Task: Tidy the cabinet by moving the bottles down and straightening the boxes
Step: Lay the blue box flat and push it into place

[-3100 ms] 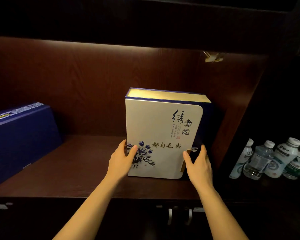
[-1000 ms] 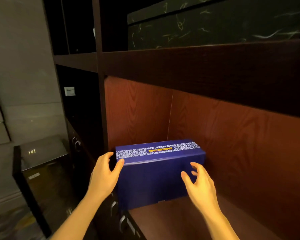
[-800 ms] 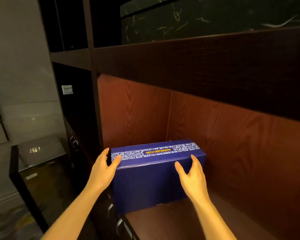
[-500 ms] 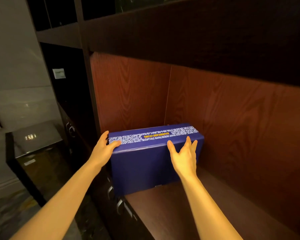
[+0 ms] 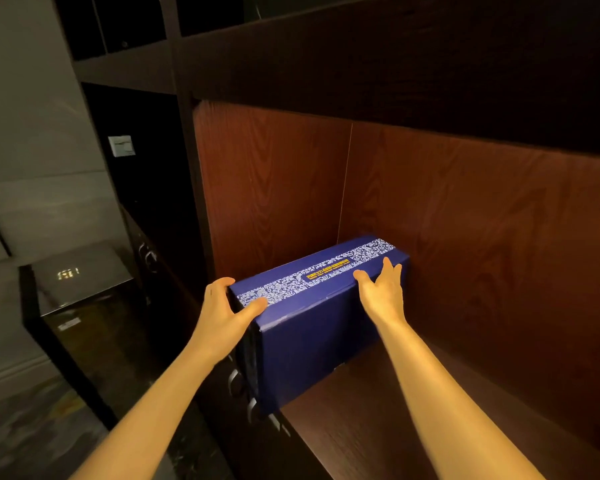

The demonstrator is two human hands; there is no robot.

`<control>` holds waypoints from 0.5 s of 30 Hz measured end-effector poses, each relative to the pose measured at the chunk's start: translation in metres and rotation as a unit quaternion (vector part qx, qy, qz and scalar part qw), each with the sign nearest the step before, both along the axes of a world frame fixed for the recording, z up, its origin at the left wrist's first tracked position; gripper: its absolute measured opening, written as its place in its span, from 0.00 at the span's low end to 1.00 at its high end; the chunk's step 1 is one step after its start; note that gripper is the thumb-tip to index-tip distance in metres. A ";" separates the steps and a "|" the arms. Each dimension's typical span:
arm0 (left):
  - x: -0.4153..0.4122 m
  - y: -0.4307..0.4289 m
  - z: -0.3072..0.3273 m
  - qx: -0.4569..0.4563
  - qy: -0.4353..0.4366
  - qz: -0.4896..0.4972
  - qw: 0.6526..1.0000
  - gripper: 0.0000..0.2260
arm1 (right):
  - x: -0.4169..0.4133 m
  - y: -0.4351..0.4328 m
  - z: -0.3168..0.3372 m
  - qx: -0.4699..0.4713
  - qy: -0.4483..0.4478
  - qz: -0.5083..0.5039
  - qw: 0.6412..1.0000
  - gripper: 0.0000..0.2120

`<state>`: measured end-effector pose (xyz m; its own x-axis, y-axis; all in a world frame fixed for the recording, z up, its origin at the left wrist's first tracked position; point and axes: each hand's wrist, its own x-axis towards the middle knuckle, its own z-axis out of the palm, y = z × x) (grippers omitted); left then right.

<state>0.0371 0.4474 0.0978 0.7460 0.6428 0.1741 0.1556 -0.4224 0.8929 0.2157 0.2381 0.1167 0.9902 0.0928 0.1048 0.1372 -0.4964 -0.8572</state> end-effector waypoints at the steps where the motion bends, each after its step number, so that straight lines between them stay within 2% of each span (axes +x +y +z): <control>1: -0.004 -0.004 0.000 0.016 0.002 0.001 1.000 0.35 | 0.003 0.001 0.001 0.007 0.002 0.002 1.000 0.35; 5: -0.017 -0.022 0.000 0.084 0.019 0.020 0.996 0.34 | 0.013 0.006 0.000 0.034 0.008 0.016 0.999 0.34; 10: -0.033 -0.046 0.003 0.107 0.032 0.050 0.993 0.35 | 0.026 0.014 -0.004 0.057 0.018 0.048 0.997 0.32; 15: -0.051 -0.065 0.003 0.111 0.034 0.052 0.992 0.32 | 0.041 0.022 -0.008 0.073 0.028 0.089 0.993 0.30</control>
<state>-0.0135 0.3822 0.1005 0.6919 0.6692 0.2712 0.2656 -0.5851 0.7662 0.2567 0.2602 0.1092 0.9643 0.2538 0.0757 0.1618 -0.3384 -0.9270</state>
